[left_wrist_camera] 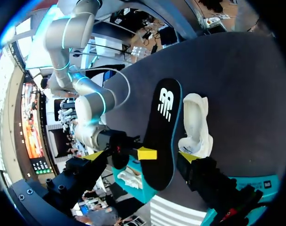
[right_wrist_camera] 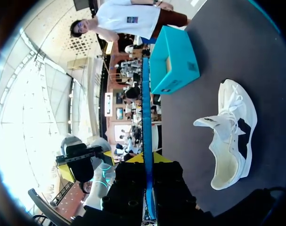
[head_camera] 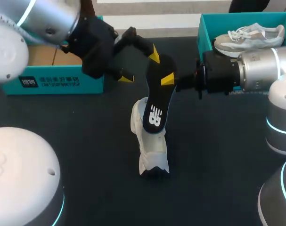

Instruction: Take the shoe out of the shoebox, open the shoe tongue, remove and reinsert the insole, then place the shoe into the shoebox

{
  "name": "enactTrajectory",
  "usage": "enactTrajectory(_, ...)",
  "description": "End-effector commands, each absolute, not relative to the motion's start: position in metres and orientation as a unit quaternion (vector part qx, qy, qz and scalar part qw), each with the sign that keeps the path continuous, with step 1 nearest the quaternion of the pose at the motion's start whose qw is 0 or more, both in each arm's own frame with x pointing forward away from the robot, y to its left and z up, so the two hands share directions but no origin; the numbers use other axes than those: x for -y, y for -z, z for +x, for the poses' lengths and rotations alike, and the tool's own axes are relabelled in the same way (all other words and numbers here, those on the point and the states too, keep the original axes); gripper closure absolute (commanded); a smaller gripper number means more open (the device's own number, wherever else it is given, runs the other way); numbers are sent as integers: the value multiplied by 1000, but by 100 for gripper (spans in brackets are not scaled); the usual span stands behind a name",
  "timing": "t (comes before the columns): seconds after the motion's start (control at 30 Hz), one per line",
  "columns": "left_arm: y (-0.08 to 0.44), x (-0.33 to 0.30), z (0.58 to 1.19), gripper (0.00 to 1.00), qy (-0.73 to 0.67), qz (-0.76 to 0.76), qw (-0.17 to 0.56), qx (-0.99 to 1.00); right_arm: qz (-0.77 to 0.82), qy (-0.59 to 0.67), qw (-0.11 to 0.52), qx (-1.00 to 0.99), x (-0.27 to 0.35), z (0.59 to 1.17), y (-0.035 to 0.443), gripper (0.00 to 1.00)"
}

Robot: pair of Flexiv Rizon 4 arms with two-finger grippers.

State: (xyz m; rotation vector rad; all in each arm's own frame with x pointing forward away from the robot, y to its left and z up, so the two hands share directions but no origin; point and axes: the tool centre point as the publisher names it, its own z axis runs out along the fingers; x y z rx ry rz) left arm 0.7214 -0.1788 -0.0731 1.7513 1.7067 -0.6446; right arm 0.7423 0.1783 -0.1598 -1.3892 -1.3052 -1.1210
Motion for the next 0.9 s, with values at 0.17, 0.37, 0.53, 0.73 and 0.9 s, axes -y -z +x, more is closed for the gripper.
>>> enactTrajectory(0.17,70,190,730,0,93,686,161,-704,-564,447,451,528,-184,744,164,100)
enactTrajectory(0.37,70,191,736,0,37,698,99,-708,-564,448,450,528,-184,743,163,100)
enactTrajectory(0.53,70,196,740,0,13,699,52,-713,-564,447,450,529,-184,742,164,100)
enactTrajectory(0.73,71,198,739,0,-20,706,30,-707,-563,449,451,527,-185,741,165,100)
enactTrajectory(0.9,74,199,740,0,-31,704,21,-709,-563,450,451,526,-185,741,165,100)
